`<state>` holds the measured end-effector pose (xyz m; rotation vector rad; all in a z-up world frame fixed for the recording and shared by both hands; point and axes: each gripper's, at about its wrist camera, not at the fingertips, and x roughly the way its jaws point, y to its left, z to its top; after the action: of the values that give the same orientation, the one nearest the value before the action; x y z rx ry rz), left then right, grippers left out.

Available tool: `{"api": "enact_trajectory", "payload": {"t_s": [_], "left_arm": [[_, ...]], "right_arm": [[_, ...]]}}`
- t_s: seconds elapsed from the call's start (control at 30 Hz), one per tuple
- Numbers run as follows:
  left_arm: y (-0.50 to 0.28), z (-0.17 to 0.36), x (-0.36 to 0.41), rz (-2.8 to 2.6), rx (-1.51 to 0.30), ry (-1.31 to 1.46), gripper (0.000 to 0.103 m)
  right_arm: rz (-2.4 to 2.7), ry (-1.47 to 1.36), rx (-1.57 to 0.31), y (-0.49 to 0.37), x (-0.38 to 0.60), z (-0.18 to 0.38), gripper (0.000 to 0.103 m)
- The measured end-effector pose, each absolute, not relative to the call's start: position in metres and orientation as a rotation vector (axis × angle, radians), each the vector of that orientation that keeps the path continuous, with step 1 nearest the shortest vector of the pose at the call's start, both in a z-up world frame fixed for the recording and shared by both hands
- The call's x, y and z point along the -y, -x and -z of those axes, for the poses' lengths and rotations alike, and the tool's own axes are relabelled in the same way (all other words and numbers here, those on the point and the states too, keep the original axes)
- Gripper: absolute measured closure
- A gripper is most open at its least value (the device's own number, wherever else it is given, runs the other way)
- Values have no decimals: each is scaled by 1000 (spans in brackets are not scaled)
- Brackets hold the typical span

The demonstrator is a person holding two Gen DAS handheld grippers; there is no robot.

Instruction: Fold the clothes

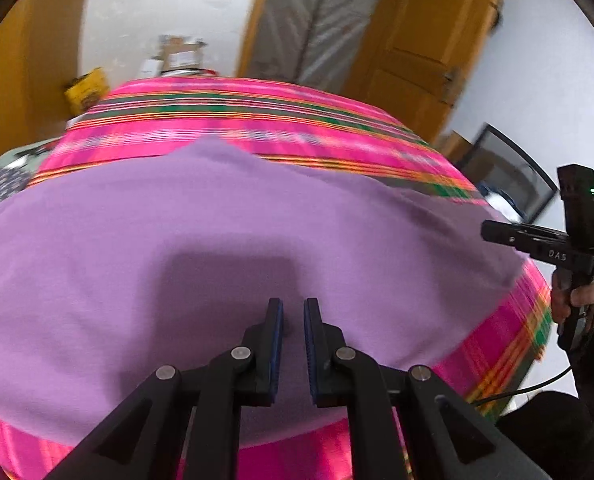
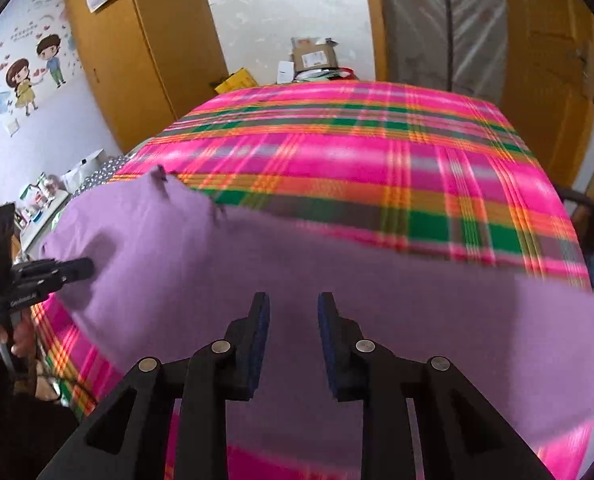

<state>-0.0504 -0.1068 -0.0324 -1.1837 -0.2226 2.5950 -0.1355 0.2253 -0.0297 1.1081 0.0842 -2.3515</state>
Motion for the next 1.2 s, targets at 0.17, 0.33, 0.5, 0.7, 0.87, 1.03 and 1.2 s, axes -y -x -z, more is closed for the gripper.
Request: {"api": "enact_trajectory", "payload": {"t_s": [0.17,0.33,0.5,0.7,0.87,1.03,1.2], "left_arm": [[52,35,74,-2515,154,1175,93],[55,36,65,-2507,154,1183,93],[56,34,66,-2511,158,1190,92],[58,35,65,-2513,165,1189,92],[59,35,65,-2513,168,1187,92],[59,37,65,-2513,168,1183,92],[59,36,65,-2512,168,1187,92]], "right_arm": [[2382,-1098,-70,128,-238,35,77],[2361,-1047,-99,160,-227,29,73],[2227,-1032,-241,195,-190,34,73],[2083,-1059,-336,212,-157,46,73],[2074,-1060,-293,216,-159,50,96],[2158,-1088,-236,227,-167,53,101],[2216,-1103,-164,225,-187,45,94]]}}
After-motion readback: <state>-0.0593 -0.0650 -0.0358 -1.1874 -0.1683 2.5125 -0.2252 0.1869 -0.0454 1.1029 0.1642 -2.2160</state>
